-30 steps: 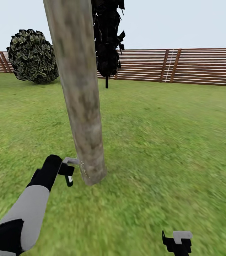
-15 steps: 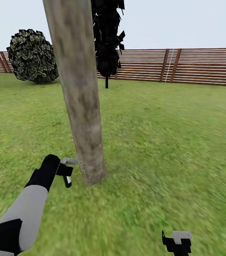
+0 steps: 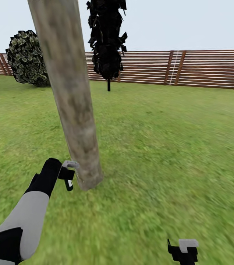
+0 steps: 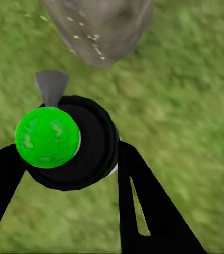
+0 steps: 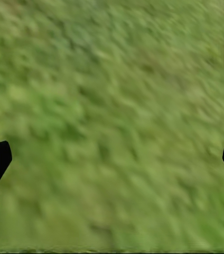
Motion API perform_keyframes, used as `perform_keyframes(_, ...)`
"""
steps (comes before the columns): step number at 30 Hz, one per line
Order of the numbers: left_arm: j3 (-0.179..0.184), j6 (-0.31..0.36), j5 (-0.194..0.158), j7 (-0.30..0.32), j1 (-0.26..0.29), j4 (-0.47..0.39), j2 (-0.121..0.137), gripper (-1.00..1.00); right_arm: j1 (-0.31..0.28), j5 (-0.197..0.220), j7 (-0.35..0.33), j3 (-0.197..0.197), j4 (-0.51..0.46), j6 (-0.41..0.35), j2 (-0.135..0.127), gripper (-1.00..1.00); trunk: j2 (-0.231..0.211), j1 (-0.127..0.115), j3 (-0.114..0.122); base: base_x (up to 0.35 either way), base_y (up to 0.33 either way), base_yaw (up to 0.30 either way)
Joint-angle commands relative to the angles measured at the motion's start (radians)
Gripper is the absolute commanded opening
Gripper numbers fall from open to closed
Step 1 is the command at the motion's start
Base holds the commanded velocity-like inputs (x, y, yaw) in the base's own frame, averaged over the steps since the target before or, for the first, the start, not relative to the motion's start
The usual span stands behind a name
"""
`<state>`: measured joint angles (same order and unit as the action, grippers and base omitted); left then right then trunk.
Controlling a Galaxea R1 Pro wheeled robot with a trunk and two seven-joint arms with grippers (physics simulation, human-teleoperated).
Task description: In the garden, pick up the pesticide atomizer on the floor and spray pesticide onto both trees until each tree trunk is fully covered.
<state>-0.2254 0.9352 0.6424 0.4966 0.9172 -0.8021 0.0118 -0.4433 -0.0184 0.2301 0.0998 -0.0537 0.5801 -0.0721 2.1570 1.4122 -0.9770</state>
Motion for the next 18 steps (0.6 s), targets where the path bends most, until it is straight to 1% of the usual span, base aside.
perform_keyframes(1,0.0,0.0,0.0,0.0,0.0,-0.001,0.002,-1.0,0.0,0.0,0.0,0.0,0.0,0.0,0.0,1.0,0.0,0.0,0.0,-0.27,-0.19,0.0)
perform_keyframes(3,0.0,0.0,0.0,0.0,-0.004,-0.002,0.003,-1.0,0.0,0.0,0.0,0.0,0.0,0.0,0.0,1.0,0.0,0.0,0.0,-0.201,-0.216,0.0)
perform_keyframes(5,0.001,-0.001,0.0,-0.001,-0.008,-0.002,0.005,-1.0,0.0,0.0,0.0,0.0,-0.001,0.0,0.001,1.0,0.0,0.0,0.0,-0.071,-0.253,0.032)
perform_keyframes(10,-0.004,-0.003,0.001,-0.008,-0.014,0.008,0.015,-1.0,0.0,0.0,-0.001,0.001,-0.001,0.001,0.003,1.0,0.0,0.0,0.0,-0.005,-0.27,0.228)
perform_keyframes(13,-0.003,-0.005,0.001,-0.011,-0.014,0.011,0.016,-1.0,0.0,0.0,-0.002,0.001,-0.001,0.001,0.002,1.0,0.0,0.0,0.0,0.115,-0.255,0.221)
perform_keyframes(18,-0.001,-0.006,0.0,-0.013,-0.015,0.012,0.01,-1.0,0.0,0.0,-0.002,0.0,0.0,0.0,0.002,1.0,0.0,0.0,0.0,0.191,-0.22,0.027)
